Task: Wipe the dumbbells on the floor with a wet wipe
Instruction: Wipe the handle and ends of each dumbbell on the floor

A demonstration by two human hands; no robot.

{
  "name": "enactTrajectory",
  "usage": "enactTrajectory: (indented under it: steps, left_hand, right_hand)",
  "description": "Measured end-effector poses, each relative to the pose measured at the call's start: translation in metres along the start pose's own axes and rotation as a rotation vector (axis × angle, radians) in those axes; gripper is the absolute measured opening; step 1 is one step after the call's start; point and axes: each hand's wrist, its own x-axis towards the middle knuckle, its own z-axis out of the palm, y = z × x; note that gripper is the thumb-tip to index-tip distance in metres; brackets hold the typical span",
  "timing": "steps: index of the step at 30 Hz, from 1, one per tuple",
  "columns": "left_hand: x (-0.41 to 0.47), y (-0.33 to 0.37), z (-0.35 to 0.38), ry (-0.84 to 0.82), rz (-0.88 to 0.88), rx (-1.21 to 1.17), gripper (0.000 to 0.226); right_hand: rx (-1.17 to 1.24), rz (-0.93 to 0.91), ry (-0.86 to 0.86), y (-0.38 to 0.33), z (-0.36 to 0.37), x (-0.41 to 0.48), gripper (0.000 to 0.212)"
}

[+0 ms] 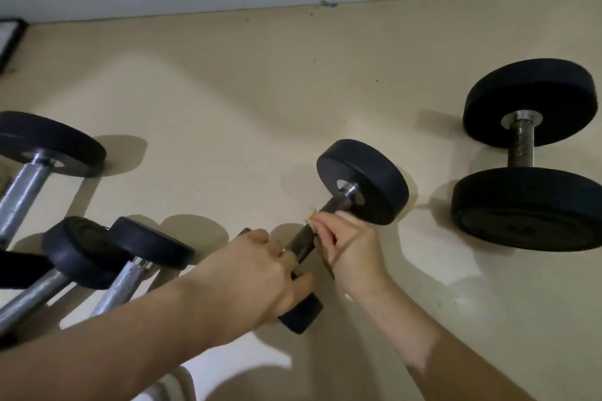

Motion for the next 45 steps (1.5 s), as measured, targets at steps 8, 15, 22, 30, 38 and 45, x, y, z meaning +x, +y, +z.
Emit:
enactTrajectory:
  steps: [8, 15, 22, 30, 38, 45]
  left_hand:
    - [-0.027, 0.019, 0.007, 0.124, -0.376, -0.495, 0.060]
    - [-0.022, 0.047, 0.017, 0.304, -0.824, -0.768, 0.079]
    - [-0.020, 0.067, 0.013, 0.308, -0.854, -0.695, 0.079]
    - [-0.015, 0.062, 0.004, 0.268, -0.669, -0.531, 0.063]
    - [-0.011, 0.055, 0.010, 0.267, -0.372, -0.413, 0.063]
    - [-0.009, 0.029, 0.009, 0.314, 0.069, 0.033, 0.052]
  right_hand:
    - [-0.018, 0.014, -0.070, -0.009, 0.013, -0.008, 0.013]
    - [-0.115, 0.060, 0.147, 0.001, 0.001, 0.013, 0.018]
    - [-0.193, 0.025, 0.193, 0.021, -0.011, 0.017, 0.013]
    - [-0.134, -0.124, -0.025, 0.020, -0.020, -0.011, 0.023]
    - [-0.123, -0.017, -0.154, 0.011, -0.019, -0.033, 0.016]
    - [-0.170, 0.055, -0.055, 0.003, -0.026, -0.033, 0.012]
